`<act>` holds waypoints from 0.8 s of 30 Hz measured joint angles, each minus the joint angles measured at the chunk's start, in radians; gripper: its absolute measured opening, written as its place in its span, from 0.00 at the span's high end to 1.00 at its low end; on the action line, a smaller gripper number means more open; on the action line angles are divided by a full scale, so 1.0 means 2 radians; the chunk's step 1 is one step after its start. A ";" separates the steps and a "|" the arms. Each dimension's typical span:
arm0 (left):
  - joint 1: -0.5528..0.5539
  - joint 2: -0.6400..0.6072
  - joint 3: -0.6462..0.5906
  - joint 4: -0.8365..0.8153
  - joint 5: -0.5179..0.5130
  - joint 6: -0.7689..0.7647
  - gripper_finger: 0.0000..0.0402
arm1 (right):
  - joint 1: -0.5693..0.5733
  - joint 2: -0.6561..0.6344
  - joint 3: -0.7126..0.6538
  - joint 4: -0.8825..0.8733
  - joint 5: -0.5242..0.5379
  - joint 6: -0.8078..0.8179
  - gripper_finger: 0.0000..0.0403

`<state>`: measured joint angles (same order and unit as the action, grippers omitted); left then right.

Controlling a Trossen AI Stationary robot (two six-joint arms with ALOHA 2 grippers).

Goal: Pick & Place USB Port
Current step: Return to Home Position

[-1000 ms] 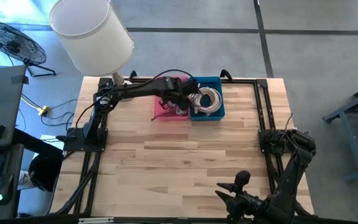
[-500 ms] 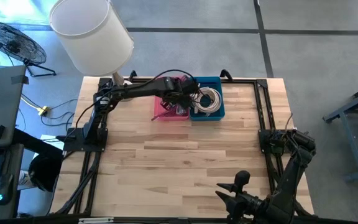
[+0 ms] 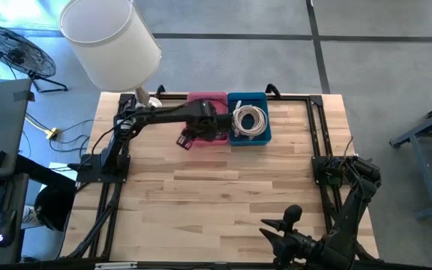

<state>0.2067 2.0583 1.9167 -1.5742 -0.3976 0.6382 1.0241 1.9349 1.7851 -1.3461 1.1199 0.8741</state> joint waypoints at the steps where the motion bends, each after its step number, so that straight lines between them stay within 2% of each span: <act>1: -0.007 0.000 0.000 -0.003 0.001 -0.004 0.67 | -0.002 0.000 0.000 0.003 0.004 -0.003 0.68; 5: -0.045 -0.002 0.000 0.001 0.009 0.008 0.91 | -0.017 0.000 0.000 0.019 0.000 -0.043 0.68; 7: -0.065 -0.004 0.000 0.002 -0.004 0.010 0.97 | -0.029 0.000 0.000 0.028 -0.011 -0.062 0.70; 9: -0.083 -0.004 0.000 0.001 -0.018 0.002 0.96 | -0.042 0.000 0.002 0.034 -0.025 -0.080 0.76; 12: -0.113 -0.009 0.000 0.002 -0.023 -0.012 0.99 | -0.059 0.000 0.017 0.037 -0.050 -0.105 0.94; 13: -0.125 -0.013 0.000 0.002 -0.025 -0.017 0.99 | -0.063 0.000 0.026 0.036 -0.056 -0.115 0.97; 18: -0.189 -0.048 0.000 0.002 -0.047 -0.024 1.00 | -0.071 0.000 0.097 0.019 -0.027 -0.165 0.99; 21: -0.233 -0.085 0.000 0.002 -0.089 -0.021 1.00 | -0.066 0.001 0.171 -0.010 0.005 -0.217 0.99; 24: -0.278 -0.129 0.000 0.001 -0.153 -0.025 1.00 | -0.065 0.000 0.261 -0.054 0.029 -0.262 1.00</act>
<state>-0.3503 1.8001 1.9163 -1.5718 -0.7039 0.5879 0.8948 1.9358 2.3071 -1.4537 1.1782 0.3505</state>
